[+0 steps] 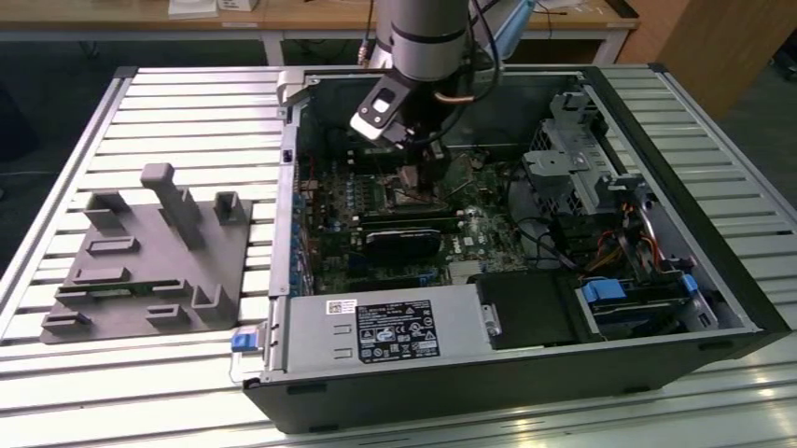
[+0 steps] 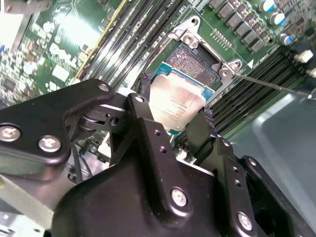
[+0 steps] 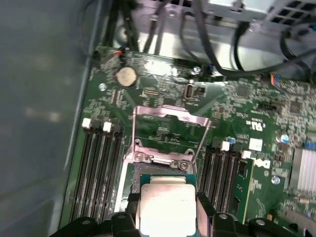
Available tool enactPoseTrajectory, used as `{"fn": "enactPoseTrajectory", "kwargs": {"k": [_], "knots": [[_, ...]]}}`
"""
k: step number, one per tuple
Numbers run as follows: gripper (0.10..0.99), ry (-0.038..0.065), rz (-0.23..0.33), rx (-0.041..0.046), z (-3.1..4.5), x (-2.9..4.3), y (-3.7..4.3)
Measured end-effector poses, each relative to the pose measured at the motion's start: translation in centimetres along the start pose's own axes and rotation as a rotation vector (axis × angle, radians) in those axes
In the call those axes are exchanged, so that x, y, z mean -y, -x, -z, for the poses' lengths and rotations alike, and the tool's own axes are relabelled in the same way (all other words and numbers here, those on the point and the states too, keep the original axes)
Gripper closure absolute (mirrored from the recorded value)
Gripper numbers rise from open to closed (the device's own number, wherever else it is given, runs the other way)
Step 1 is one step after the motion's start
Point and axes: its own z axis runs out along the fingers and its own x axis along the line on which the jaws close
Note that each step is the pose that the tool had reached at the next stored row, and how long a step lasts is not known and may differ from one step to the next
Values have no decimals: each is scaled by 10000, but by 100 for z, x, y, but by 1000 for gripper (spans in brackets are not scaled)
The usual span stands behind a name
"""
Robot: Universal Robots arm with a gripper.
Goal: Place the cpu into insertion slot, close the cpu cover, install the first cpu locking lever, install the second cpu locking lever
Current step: 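Place the cpu into insertion slot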
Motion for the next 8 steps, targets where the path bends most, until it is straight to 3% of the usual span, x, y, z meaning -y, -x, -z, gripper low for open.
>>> {"fn": "enactPoseTrajectory", "kwargs": {"k": [8], "knots": [[549,30,-1271,72,-45,3,0]]}}
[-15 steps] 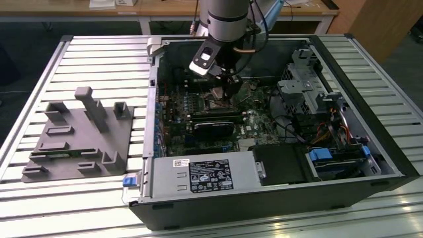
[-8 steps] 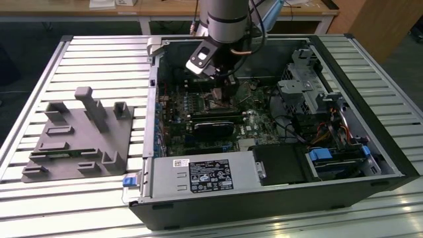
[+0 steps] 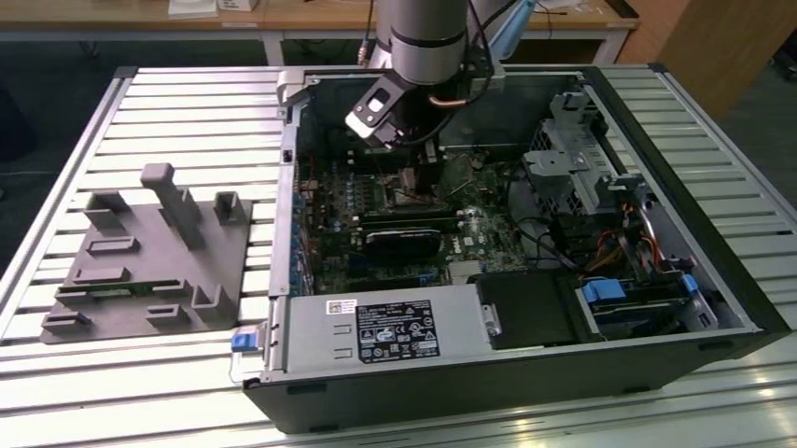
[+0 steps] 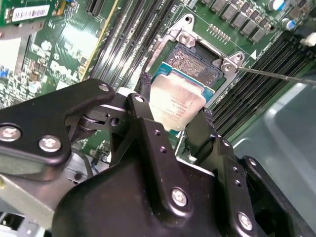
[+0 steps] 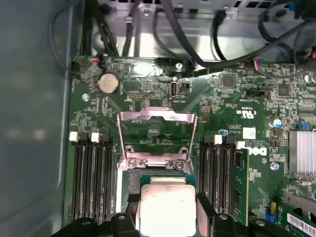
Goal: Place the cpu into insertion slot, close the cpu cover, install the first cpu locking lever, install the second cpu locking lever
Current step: 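Place the cpu into insertion slot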
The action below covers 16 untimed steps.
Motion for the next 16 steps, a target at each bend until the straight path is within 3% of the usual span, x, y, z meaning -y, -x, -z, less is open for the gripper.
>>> {"fn": "enactPoseTrajectory", "kwargs": {"k": [6,12,16], "knots": [[549,210,-75,5,-41,3,0],[549,215,-73,6,-82,19,0],[549,216,-56,6,-106,66,0]]}}
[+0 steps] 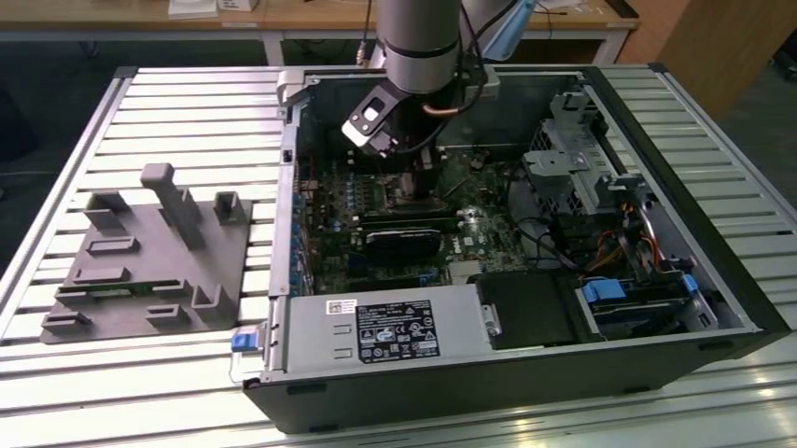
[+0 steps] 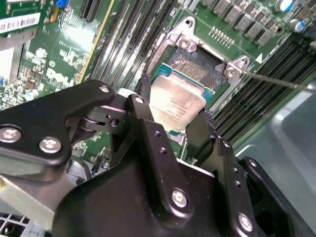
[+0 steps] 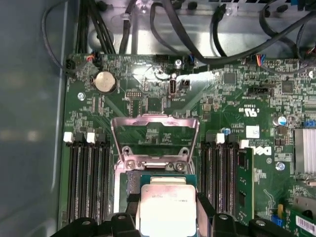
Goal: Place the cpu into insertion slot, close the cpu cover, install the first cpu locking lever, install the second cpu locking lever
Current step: 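Place the cpu into insertion slot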
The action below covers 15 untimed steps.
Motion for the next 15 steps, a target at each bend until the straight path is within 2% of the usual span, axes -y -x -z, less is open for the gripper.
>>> {"fn": "enactPoseTrajectory", "kwargs": {"k": [4,15], "knots": [[549,6,12,-1,-16,47,-14],[549,6,12,-2,-89,55,-56]]}}
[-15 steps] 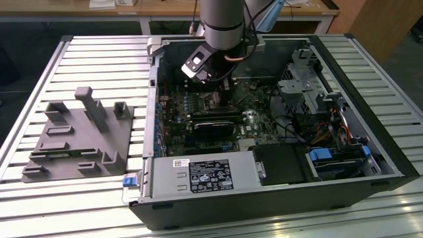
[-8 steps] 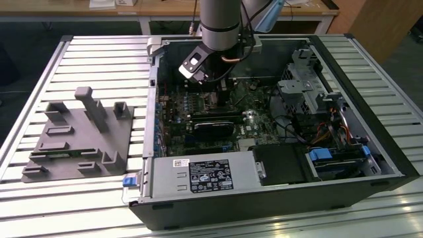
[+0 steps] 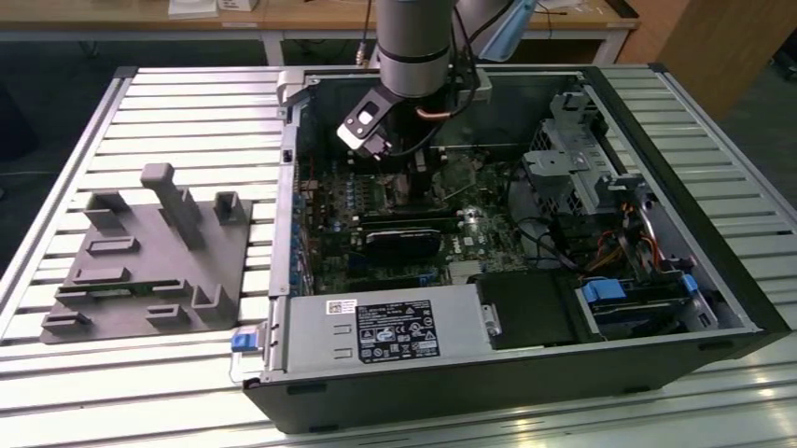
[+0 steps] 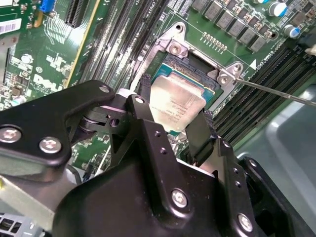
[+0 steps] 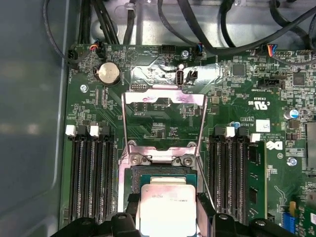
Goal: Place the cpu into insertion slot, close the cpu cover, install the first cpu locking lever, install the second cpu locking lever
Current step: 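Place the cpu into insertion slot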
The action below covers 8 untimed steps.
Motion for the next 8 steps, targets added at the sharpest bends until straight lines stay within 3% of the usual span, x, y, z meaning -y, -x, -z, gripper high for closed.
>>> {"fn": "enactPoseTrajectory", "kwargs": {"k": [8], "knots": [[549,0,-13,2,-79,7,-11]]}}
